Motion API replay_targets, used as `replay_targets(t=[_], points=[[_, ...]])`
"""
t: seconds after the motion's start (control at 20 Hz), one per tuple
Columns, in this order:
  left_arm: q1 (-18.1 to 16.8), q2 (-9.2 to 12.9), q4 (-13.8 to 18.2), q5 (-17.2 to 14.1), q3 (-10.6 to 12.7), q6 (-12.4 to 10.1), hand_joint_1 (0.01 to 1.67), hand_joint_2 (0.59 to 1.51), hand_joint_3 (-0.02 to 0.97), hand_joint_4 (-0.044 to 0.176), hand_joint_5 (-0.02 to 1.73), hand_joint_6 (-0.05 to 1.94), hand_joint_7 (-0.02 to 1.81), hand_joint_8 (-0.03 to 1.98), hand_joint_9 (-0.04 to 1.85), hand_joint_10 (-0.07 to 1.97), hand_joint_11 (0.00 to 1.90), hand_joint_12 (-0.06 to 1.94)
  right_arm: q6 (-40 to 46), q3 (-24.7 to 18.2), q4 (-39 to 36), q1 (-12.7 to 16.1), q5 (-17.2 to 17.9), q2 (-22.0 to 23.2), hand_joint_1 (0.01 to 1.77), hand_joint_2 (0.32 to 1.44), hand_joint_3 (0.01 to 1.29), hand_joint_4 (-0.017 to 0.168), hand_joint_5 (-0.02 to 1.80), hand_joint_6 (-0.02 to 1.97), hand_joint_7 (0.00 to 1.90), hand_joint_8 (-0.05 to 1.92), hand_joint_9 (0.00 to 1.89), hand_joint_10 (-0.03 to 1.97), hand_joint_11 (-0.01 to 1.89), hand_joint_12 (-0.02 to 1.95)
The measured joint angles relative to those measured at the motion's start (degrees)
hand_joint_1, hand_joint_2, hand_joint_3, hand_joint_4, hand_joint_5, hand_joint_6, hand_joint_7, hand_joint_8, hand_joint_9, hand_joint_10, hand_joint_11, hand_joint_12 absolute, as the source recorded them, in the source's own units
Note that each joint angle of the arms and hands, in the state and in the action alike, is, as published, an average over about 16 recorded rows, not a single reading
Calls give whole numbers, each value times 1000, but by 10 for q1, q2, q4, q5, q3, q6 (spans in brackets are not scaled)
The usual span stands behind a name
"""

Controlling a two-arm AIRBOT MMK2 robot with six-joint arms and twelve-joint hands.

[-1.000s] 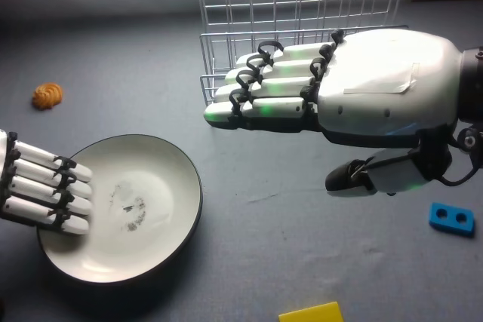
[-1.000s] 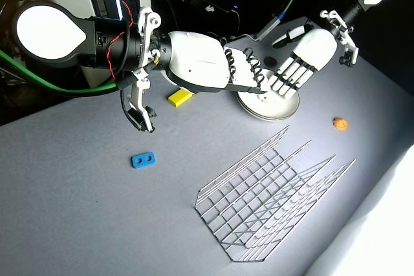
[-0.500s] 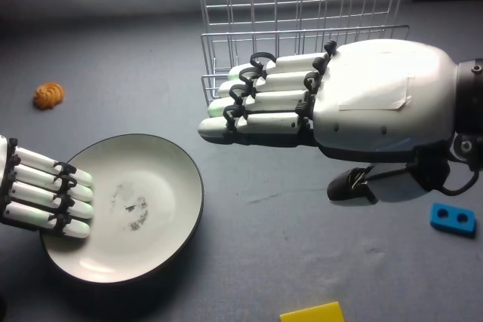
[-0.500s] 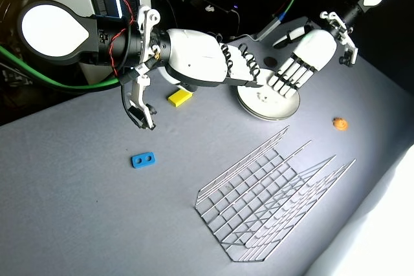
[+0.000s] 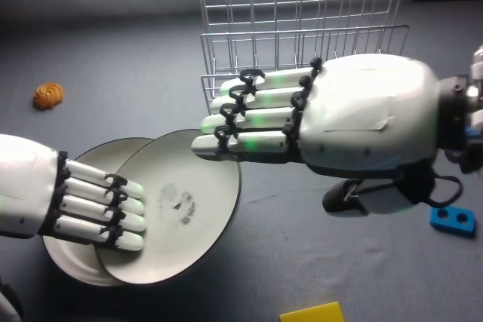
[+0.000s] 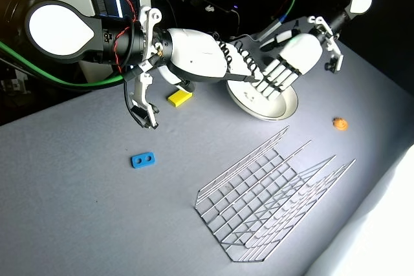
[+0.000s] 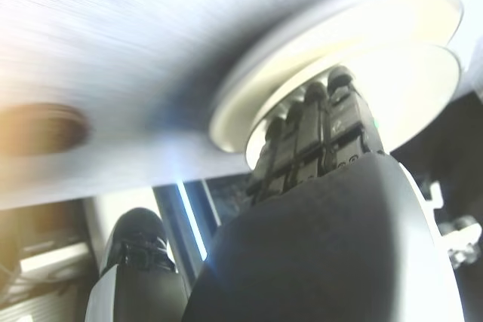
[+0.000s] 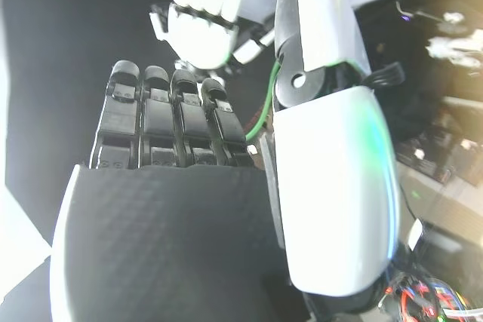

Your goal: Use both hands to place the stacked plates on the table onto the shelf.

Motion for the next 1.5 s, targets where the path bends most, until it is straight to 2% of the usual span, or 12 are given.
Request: replay_targets(t=[0.4, 0.6, 0.8, 0.95, 1.15, 1.35, 1.5], points=[[-22, -1, 10, 21, -32, -14, 16, 1074, 23, -4, -6, -3, -11, -20, 20, 7, 12, 7, -33, 32, 4, 7, -59, -68, 1185, 1019, 14, 0, 22, 19, 23, 14, 23, 5, 24, 20], [-29, -1, 14, 26, -37, -19, 15, 1072, 23, -4, -6, -4, -11, -20, 22, 7, 12, 7, -41, 57, 6, 6, -80, -110, 1127, 1032, 15, 0, 68, 19, 71, 13, 74, 15, 22, 267], [-32, -1, 17, 28, -40, -22, 15, 1069, 22, -4, -5, -4, -11, -20, 22, 7, 12, 7, -43, 85, 7, 2, -91, -150, 1087, 1056, 15, 0, 184, 21, 210, 19, 203, 59, 44, 627], [-34, -1, 18, 29, -41, -24, 15, 1066, 22, -4, -4, -4, -11, -20, 22, 7, 12, 7, -46, 105, 7, -2, -92, -175, 1071, 1071, 15, -1, 313, 36, 349, 27, 332, 104, 118, 888], [-35, -1, 18, 30, -42, -25, 15, 1064, 21, -4, -4, -4, -11, -21, 22, 6, 12, 8, -53, 128, 6, -5, -85, -201, 1065, 1079, 15, -2, 478, 152, 537, 106, 534, 165, 273, 1234], [-38, -1, 20, 30, -42, -26, 16, 1064, 21, -4, -5, -5, -12, -21, 21, 7, 11, 8, -62, 146, 5, -7, -76, -217, 1082, 1081, 16, -2, 611, 307, 693, 240, 717, 222, 459, 1373], [-43, -1, 19, 29, -40, -27, 16, 1066, 21, -3, -5, -3, -11, -20, 22, 7, 11, 8, -68, 157, 5, -8, -69, -224, 1093, 1074, 15, -2, 671, 445, 756, 372, 813, 257, 601, 1370]])
